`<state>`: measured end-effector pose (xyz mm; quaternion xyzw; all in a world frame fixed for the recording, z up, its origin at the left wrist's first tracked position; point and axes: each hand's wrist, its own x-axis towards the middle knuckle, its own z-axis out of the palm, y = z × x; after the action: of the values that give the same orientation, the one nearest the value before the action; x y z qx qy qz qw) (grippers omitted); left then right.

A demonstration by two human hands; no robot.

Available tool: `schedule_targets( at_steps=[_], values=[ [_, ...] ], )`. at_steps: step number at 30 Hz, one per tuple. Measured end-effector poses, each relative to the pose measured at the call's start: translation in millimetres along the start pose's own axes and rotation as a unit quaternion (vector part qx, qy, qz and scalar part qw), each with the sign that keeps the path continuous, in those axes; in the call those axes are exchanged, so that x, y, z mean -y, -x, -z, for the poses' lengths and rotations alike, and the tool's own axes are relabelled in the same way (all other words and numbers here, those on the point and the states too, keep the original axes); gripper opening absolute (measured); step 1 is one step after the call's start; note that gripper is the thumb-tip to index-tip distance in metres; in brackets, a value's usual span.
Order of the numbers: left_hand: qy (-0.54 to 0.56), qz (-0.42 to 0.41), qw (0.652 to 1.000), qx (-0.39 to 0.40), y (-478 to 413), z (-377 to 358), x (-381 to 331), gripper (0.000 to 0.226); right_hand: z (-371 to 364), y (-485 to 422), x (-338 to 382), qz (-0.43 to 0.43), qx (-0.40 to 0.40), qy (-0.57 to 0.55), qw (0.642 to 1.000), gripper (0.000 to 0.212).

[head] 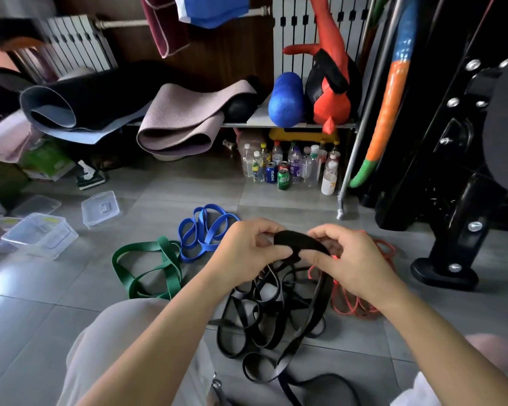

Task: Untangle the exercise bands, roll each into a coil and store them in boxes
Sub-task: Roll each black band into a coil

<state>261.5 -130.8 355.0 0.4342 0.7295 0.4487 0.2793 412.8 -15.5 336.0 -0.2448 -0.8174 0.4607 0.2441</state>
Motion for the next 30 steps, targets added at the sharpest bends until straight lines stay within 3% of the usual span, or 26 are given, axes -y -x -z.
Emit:
schedule_targets(
  at_steps=[4,9,14,23,25,26,28,30],
  values=[
    [0.184,-0.018,0.983,0.002,1,-1,0,0.022,-6,2,0,-0.012,0.005,-0.091,0.996,0.023],
    [0.402,0.015,0.914,0.052,3,-1,0,0.030,-17,6,1,-0.012,-0.007,-0.278,0.961,0.028],
    [0.475,0.051,0.876,0.067,4,-9,4,0.027,-25,9,3,-0.022,-0.027,-0.346,0.938,0.022],
    [0.525,0.076,0.842,0.100,7,-11,5,0.028,-16,9,5,0.001,0.002,-0.271,0.962,0.022],
    [0.484,0.085,0.865,0.102,7,-10,5,0.027,-12,9,4,0.015,0.004,-0.233,0.972,0.024],
    [0.407,0.076,0.906,0.090,7,-9,4,0.026,-9,8,3,0.015,0.002,-0.201,0.980,0.024],
    [0.133,0.018,0.991,0.030,5,-5,4,0.031,-6,7,-2,0.016,0.003,-0.082,0.996,0.021],
    [-0.076,-0.061,0.995,0.007,5,-5,5,0.040,-7,7,-7,0.032,0.029,0.049,0.998,0.020]
  ],
)
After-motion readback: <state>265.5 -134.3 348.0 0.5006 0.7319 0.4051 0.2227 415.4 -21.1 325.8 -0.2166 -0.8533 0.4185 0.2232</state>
